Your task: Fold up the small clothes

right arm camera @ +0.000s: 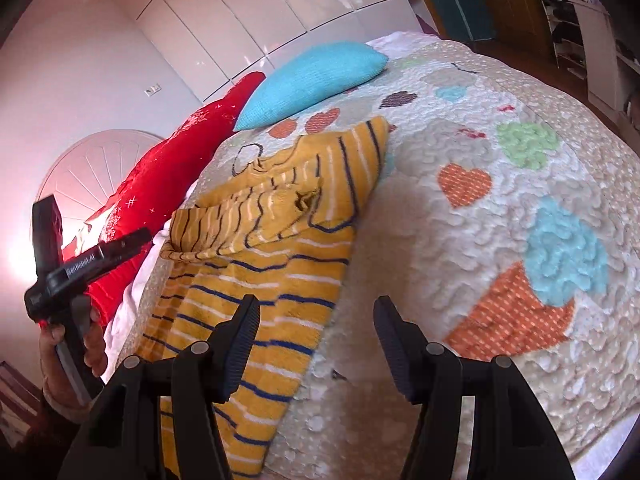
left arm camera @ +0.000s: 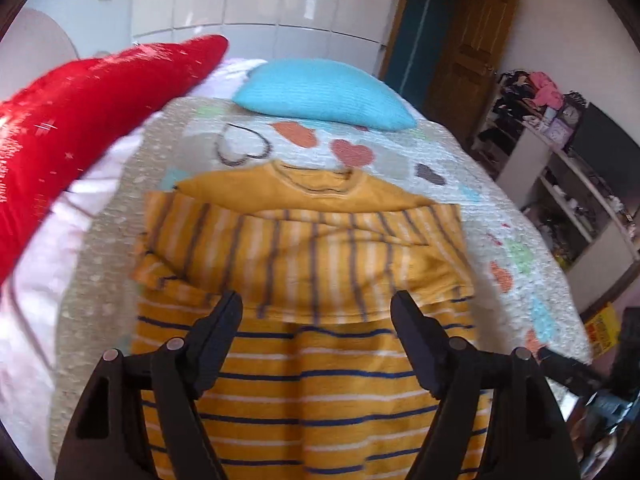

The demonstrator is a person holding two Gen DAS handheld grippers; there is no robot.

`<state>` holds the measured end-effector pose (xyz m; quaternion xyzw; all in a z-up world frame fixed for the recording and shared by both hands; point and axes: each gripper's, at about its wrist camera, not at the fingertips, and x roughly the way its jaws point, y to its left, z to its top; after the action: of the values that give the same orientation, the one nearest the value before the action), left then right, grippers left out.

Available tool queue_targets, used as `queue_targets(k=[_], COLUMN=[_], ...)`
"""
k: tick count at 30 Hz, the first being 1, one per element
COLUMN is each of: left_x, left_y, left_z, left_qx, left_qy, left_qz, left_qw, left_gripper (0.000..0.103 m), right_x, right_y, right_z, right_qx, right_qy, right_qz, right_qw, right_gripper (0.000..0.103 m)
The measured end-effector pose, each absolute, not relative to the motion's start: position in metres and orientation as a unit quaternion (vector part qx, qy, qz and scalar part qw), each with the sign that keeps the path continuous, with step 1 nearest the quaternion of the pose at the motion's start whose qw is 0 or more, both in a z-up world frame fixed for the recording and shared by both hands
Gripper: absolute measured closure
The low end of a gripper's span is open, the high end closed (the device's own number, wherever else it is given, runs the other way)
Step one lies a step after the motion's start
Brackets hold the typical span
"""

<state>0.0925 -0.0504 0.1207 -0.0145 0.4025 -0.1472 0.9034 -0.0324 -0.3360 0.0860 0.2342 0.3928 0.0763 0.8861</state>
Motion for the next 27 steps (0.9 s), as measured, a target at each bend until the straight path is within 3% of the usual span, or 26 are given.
queue_targets(k=[4, 11, 12, 13, 14, 17, 19, 20, 21, 23, 27], left_x=[0.093, 0.074, 0.071, 0.068, 0.064, 0.056, 0.054, 0.054, 0.053, 0.048, 0.035], left_y=[0.012, 0.095, 0.101, 0.108, 0.112, 0.126, 0.132, 0.133, 0.134, 0.131, 0.118], left_z=[0.104, 0.068, 0.064, 0.061, 0.058, 0.05, 0.042, 0.036, 0.032, 0.025, 0.021], left_qx=[0.004, -0.061, -0.067, -0.072, -0.077, -0.099, -0.122, -0.135, -0.149, -0.175, -0.174], left_qy=[0.411, 0.45, 0.454, 0.457, 0.459, 0.465, 0.479, 0.488, 0.495, 0.503, 0.497], left_qz=[-0.086, -0.046, -0.045, -0.043, -0.044, -0.051, -0.06, -0.069, -0.079, -0.103, -0.128], left_qw=[0.907, 0.89, 0.888, 0.885, 0.884, 0.878, 0.867, 0.86, 0.852, 0.84, 0.84], left_gripper=[0.027, 0.027, 0.027, 0.027, 0.027, 0.027, 0.027, 0.027, 0.027, 0.027, 0.026], right_x=[0.013, 0.108, 0.116, 0.122, 0.127, 0.127, 0.116, 0.107, 0.094, 0.064, 0.003], right_y=[-0.312, -0.279, -0.276, -0.273, -0.273, -0.287, -0.294, -0.298, -0.303, -0.313, -0.322], right_z=[0.091, 0.058, 0.051, 0.047, 0.043, 0.042, 0.052, 0.057, 0.061, 0.062, 0.037], right_qx=[0.203, 0.164, 0.158, 0.147, 0.135, 0.155, 0.174, 0.187, 0.207, 0.248, 0.298], right_qy=[0.392, 0.455, 0.47, 0.481, 0.49, 0.49, 0.474, 0.464, 0.456, 0.445, 0.468], right_qz=[0.068, 0.04, 0.043, 0.043, 0.032, 0.002, 0.005, 0.013, 0.025, 0.054, 0.082], right_qw=[0.895, 0.874, 0.867, 0.863, 0.861, 0.858, 0.863, 0.866, 0.865, 0.859, 0.828], right_gripper=[0.035, 0.038, 0.067, 0.087, 0.095, 0.094, 0.088, 0.075, 0.051, 0.028, 0.028])
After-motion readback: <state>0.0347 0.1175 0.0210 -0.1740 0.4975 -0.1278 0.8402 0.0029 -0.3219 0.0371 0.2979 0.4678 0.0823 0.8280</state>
